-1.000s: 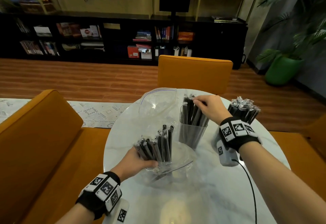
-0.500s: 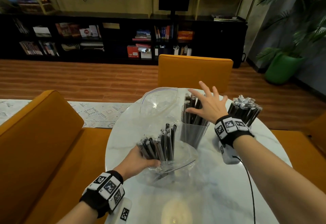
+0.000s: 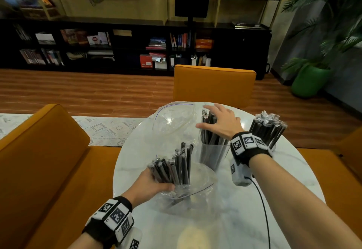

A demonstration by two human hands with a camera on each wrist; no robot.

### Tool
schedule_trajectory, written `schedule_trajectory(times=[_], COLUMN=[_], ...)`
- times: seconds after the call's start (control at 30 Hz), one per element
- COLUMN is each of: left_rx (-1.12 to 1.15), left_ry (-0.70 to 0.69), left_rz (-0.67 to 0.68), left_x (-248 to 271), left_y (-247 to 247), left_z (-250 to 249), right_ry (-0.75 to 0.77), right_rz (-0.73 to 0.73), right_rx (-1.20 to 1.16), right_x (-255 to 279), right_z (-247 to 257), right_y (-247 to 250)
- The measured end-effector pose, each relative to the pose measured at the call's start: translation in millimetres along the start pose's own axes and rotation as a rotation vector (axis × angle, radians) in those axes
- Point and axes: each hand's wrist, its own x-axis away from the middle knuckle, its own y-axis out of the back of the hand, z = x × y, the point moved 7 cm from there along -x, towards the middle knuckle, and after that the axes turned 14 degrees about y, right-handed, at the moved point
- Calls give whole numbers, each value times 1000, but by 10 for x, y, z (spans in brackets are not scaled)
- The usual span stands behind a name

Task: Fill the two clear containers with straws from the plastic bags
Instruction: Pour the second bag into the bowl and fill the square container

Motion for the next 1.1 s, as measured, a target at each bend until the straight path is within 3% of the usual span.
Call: schedule_trajectory(times=[0.1,0.2,0.3,0.33,0.43,0.47,0.5,0.57,0.63,0.67,0.77,0.87,0.97,1.1], left_rx=[1,-14,-10,-10,-22,-28,-32,-34,-33,-33,-40,-25,10,20], left_ry=[-3,-7,-12,-13,-19,-20,-22,-25,-22,-22,-31,-60,-85,-61], left_rz=[2,-1,-3,-3,-1,-1,-3,-6,-10,-14,-13,4,26,-6], left_x=[-6,-9,-23,-25,-45,-47,-51,-56,-63,-69,-71,-59,-61,-89], left_y=[-19,-31,-25,-25,-21,-21,-22,-18,-18,-12,-7,-31,-66,-51], left_z=[-14,-27,-31,-33,-44,-52,-61,-72,-69,-62,-71,-118,-140,-78], right_ry=[-9,-28,-159,-194,-213,-211,-198,-117,13,74,117,68,87,83], right_rz=[-108,-336,-552,-500,-110,-53,-64,-247,-436,-456,-230,-22,-101,-238], right_rx=[5,-65,-32,-25,5,33,62,62,-121,-261,-622,-750,-873,-884], right_x=[-68,-93,13,15,-19,-5,10,85,270,379,757,1011,1030,961], right_z=[49,30,-134,-194,-235,-209,-153,62,321,450,819,1012,1082,1011], right_y=[1,235,451,405,87,71,144,453,707,738,374,-276,-642,-582])
